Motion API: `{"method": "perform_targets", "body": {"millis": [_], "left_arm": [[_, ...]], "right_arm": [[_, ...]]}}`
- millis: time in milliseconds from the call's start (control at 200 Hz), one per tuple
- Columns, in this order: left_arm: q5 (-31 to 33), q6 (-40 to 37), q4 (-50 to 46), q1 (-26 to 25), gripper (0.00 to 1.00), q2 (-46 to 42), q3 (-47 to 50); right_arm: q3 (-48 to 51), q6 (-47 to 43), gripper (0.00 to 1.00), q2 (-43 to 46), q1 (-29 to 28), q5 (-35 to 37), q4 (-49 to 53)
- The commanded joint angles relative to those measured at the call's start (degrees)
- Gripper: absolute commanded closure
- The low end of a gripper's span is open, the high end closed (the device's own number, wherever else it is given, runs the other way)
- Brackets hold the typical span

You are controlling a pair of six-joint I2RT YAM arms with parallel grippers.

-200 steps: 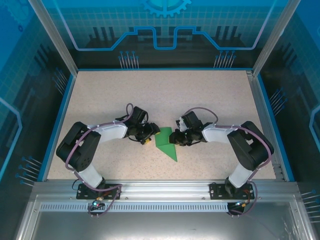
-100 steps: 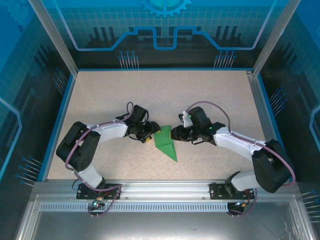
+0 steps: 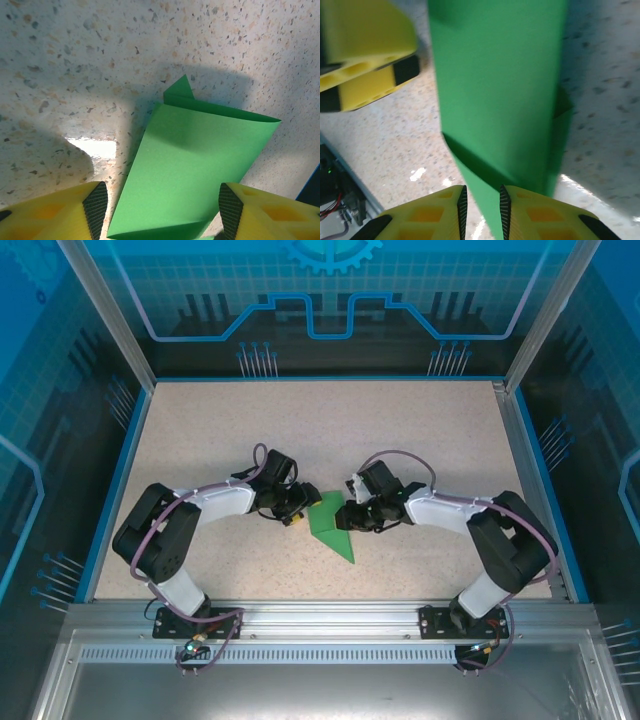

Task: Fold a paper plane with a square sheet of paper (pick it up from the middle)
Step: Fold the wing for the fifth time at the center of the table.

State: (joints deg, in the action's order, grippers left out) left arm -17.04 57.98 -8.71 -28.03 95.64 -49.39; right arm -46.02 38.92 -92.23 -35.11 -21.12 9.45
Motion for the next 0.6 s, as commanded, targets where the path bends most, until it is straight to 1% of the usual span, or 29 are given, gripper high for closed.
{"method": "perform_targets", "body": {"millis": [0, 175, 365, 465, 595], "left_arm": [[-1.2, -1.1, -1.0, -0.4, 0.36, 0.1, -0.9], [-1.2, -1.2, -1.0, -0.4, 0.36, 0.2, -1.1], [-1.4, -1.3, -1.2, -0.4, 0.36, 0.7, -1.3], [-1.4, -1.4, -1.3, -0.4, 0.35, 0.9, -1.4], [-1.4, -1.3, -1.4, -0.5, 0.35, 0.9, -1.6]], "right_arm": [[-0.1, -0.8, 0.74, -1.8, 2.2, 1.3, 0.5], [1.2, -0.2, 0.74, -3.6, 2.9, -0.2, -1.7], [1.1, 0.0, 0.75, -5.3, 2.9, 1.6, -0.3], [0.9, -0.3, 0.76, -5.8, 3.0, 3.8, 1.6], [2.5, 0.5, 0.77, -6.3, 4.7, 0.7, -1.2]]}}
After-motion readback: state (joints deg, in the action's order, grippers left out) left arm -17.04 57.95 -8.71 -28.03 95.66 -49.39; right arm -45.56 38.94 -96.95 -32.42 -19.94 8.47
